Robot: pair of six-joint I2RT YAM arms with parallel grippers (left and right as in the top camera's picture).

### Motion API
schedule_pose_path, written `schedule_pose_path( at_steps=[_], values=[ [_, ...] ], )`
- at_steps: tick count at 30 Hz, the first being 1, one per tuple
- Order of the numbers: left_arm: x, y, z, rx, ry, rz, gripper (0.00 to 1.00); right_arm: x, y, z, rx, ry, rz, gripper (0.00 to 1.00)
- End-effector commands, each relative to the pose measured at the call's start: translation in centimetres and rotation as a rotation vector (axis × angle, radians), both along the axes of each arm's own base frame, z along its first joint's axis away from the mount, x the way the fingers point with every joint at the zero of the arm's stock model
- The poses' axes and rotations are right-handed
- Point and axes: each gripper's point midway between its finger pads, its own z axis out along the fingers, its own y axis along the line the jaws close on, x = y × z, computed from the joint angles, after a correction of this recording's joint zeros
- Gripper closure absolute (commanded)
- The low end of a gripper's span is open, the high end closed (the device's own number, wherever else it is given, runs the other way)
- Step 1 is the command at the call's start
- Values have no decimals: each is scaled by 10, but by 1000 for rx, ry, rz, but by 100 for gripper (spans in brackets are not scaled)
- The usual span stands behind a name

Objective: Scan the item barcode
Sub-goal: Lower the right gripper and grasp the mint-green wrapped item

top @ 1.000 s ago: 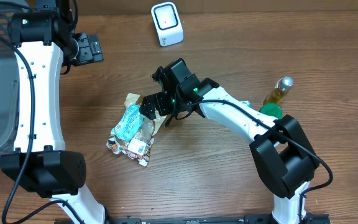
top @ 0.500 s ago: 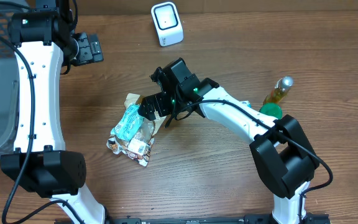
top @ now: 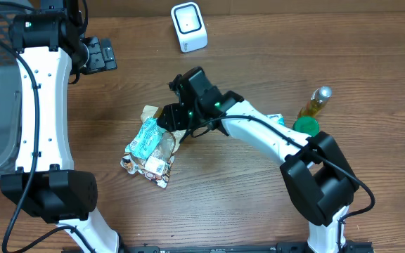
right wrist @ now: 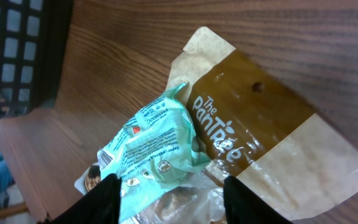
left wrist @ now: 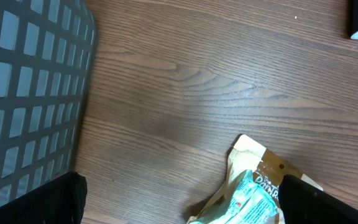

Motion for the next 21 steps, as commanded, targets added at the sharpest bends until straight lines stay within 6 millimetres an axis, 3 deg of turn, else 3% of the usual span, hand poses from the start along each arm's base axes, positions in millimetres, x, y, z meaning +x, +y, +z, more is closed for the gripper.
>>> schedule_pose_path(
  at_steps=[1, 7, 14, 21],
  values=[
    [0, -1, 10, -1, -30, 8, 0, -1, 2, -11, -50, 53, -177, 56],
    [0, -1, 10, 0, -30, 7, 0, -16, 19, -12, -54, 59, -213, 58],
    [0, -1, 10, 0, -30, 7, 0, -21, 18, -21, -91, 82, -414, 58],
    [0, -1, 10, -1, -30, 8, 0, -19, 24, -28, -119, -18, -468, 55]
  ],
)
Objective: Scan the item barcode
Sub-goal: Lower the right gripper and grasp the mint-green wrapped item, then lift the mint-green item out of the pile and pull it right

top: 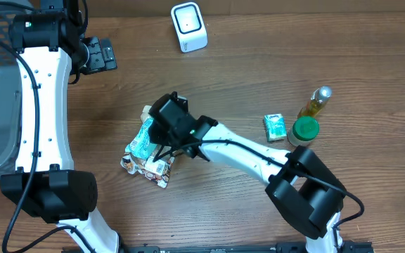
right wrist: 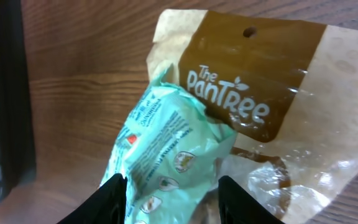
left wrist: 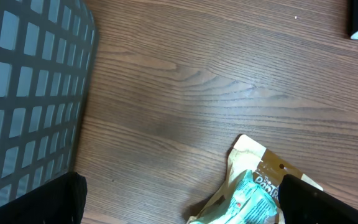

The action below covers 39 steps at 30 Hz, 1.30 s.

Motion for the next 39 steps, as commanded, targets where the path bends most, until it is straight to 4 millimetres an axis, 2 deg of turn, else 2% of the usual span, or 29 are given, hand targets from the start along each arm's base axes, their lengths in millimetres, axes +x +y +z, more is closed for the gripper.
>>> schedule_pose_path(
  at_steps=[1, 3, 6, 7, 10, 12, 15, 16, 17, 18, 20, 22, 24, 26, 28, 29, 31, 39],
  values=[
    [0, -1, 10, -1, -30, 8, 0, 6, 1, -13, -37, -54, -58, 55],
    [0, -1, 10, 0, -30, 8, 0, 6, 5, -20, -36, -54, -54, 56],
    [0, -1, 10, 0, -30, 8, 0, 4, 3, -34, -60, -37, -53, 62],
    [0, -1, 10, 0, -30, 8, 0, 4, 2, -36, -64, -34, -52, 67],
    [0, -1, 10, 0, -30, 8, 0, 4, 3, -35, -62, -35, -51, 96],
    [0, -1, 10, -1, -30, 8, 0, 4, 4, -33, -57, -35, -50, 96],
    [0, -1, 10, 0, -30, 8, 0, 7, 3, -9, -33, -63, -34, 96],
    [0, -1, 10, 0, -30, 8, 0, 10, 2, 9, -24, -103, -7, 96],
    [0, -1, 10, 0, -30, 8, 0, 14, -2, 37, -24, -177, 51, 96],
    [0, -1, 10, 0, -30, 8, 0, 16, -6, 53, -26, -220, 81, 96],
    [0, -1, 10, 0, -30, 8, 0, 21, -20, 81, -41, -279, 116, 96],
    [0, -1, 10, 0, -30, 8, 0, 25, -41, 90, -61, -266, 89, 96],
    [0, -1, 10, -1, -30, 8, 0, 30, -67, 87, -106, -224, 53, 96],
    [0, -1, 10, 0, -30, 8, 0, 35, -99, 74, -171, -156, 8, 96],
    [0, -1, 10, -1, -30, 8, 1, 38, -120, 63, -217, -111, -13, 96],
    [0, -1, 10, 0, -30, 8, 0, 38, -139, 53, -263, -74, -1, 96],
    [0, -1, 10, 0, -30, 8, 0, 36, -152, 44, -278, -38, 20, 96],
    [0, -1, 10, 0, -30, 8, 0, 27, -166, 10, -295, -2, 47, 96]
  ],
)
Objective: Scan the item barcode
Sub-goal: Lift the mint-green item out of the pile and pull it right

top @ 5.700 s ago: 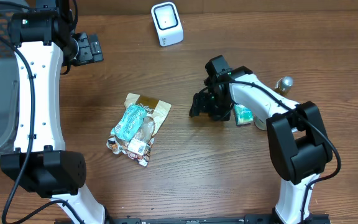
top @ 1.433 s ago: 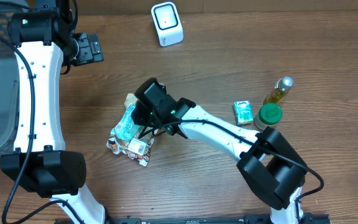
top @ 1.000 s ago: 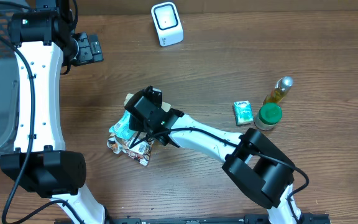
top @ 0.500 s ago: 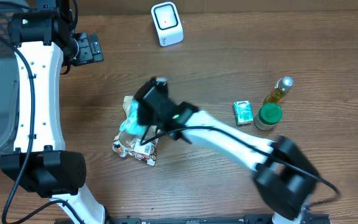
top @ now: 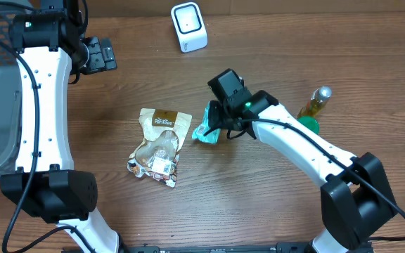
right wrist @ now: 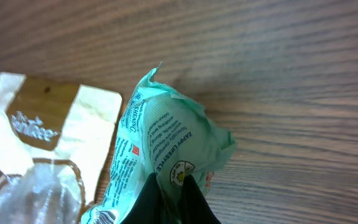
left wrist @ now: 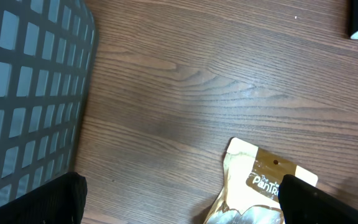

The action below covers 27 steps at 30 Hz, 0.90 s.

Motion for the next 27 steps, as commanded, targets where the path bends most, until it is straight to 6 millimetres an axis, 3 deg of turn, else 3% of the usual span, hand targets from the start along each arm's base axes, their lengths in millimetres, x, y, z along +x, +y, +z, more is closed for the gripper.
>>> schedule_pose_path(
  at_steps=[1, 13, 27],
  values=[
    [0, -1, 10, -1, -30, 8, 0, -4, 1, -17, 8, -13, 45, 96],
    [0, -1, 10, -1, -30, 8, 0, -1, -1, -50, 46, -100, 53, 96],
    [0, -1, 10, -1, -30, 8, 0, 4, -3, -49, 32, -127, 38, 94]
  ],
)
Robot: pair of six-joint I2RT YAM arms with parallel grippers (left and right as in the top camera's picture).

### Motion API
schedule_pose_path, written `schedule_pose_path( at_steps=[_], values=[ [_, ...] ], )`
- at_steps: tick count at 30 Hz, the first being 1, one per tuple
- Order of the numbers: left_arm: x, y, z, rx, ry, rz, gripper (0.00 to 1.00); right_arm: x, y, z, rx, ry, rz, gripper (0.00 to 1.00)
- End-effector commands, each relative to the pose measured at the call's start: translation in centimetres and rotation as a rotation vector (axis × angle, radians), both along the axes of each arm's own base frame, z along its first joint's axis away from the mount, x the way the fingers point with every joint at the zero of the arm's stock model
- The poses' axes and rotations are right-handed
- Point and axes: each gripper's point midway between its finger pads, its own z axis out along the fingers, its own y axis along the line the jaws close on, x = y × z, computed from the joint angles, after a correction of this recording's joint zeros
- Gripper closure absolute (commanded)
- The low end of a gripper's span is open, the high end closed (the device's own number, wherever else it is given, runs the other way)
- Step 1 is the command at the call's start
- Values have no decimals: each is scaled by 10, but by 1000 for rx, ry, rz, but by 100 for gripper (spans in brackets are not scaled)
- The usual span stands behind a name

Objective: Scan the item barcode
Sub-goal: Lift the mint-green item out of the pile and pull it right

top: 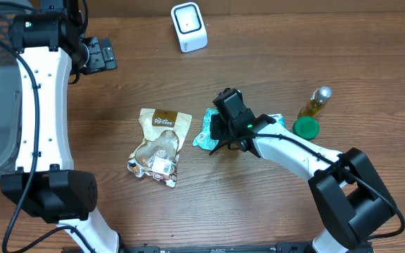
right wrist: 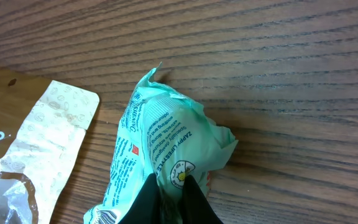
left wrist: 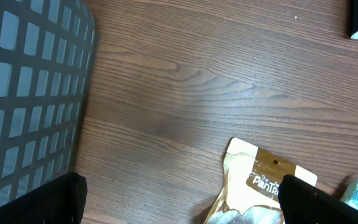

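Note:
A mint-green packet [right wrist: 166, 134] with printed text is pinched at its lower part by my right gripper [right wrist: 170, 198], which is shut on it. In the overhead view the green packet [top: 204, 131] hangs just right of a brown "PanTree" pouch [top: 159, 143], with the right gripper [top: 220, 132] beside it. The white scanner [top: 189, 27] stands at the table's far edge. My left gripper [left wrist: 179, 205] stays open at the far left, near the basket, holding nothing. A corner of the packet shows in the left wrist view.
A dark mesh basket stands at the left edge. At the right are a yellow-filled bottle [top: 316, 102], a green lid [top: 305, 127] and a small green box [top: 276, 119] partly behind the right arm. The pouch [right wrist: 23, 137] lies close left of the packet.
My right gripper, still shut on the green packet, has shifted a little toward the front of the table and the pouch. The packet's corner now shows in the left wrist view. The left arm is unmoved.
The green packet lay on the brown pouch with my right gripper open over it. Then the open fingers stood closer around the packet. Later the gripper was shut on it and held it right of the pouch, where it remains, now slightly nearer the front.

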Motion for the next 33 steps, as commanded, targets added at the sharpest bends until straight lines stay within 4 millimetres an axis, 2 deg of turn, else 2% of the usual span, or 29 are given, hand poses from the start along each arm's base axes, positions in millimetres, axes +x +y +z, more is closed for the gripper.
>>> schedule_pose_path(
  at_steps=[1, 14, 18, 19, 20, 21, 23, 24, 30, 32, 33],
  values=[
    [0, -1, 10, 0, -30, 8, 1, 3, -3, 1, -9, -18, -9, 94],
    [0, -1, 10, -1, -30, 8, 0, 3, -4, -1, -12, -14, -9, 84],
    [0, -1, 10, 0, -30, 8, 0, 5, -7, -1, -26, -23, -18, 78],
    [0, -1, 10, 0, -30, 8, 0, 5, -7, -1, -31, -26, -22, 66],
    [0, -1, 10, 0, -30, 8, 0, 5, -7, -1, -30, -26, -22, 50],
    [0, -1, 10, 0, -30, 8, 0, 5, -7, -1, -30, -26, -22, 39],
    [0, -1, 10, 0, -30, 8, 0, 5, -7, -1, -30, -26, -22, 25],
    [0, -1, 10, -1, -30, 8, 0, 5, -7, -1, -30, -26, -22, 21],
    [0, -1, 10, 0, -30, 8, 0, 5, -7, -1, -28, -24, -25, 20],
    [0, -1, 10, -1, -30, 8, 0, 6, -7, 0, -26, -27, -26, 21],
    [0, -1, 10, 0, -30, 8, 0, 9, -4, 6, -16, -38, -25, 26]
  ],
)
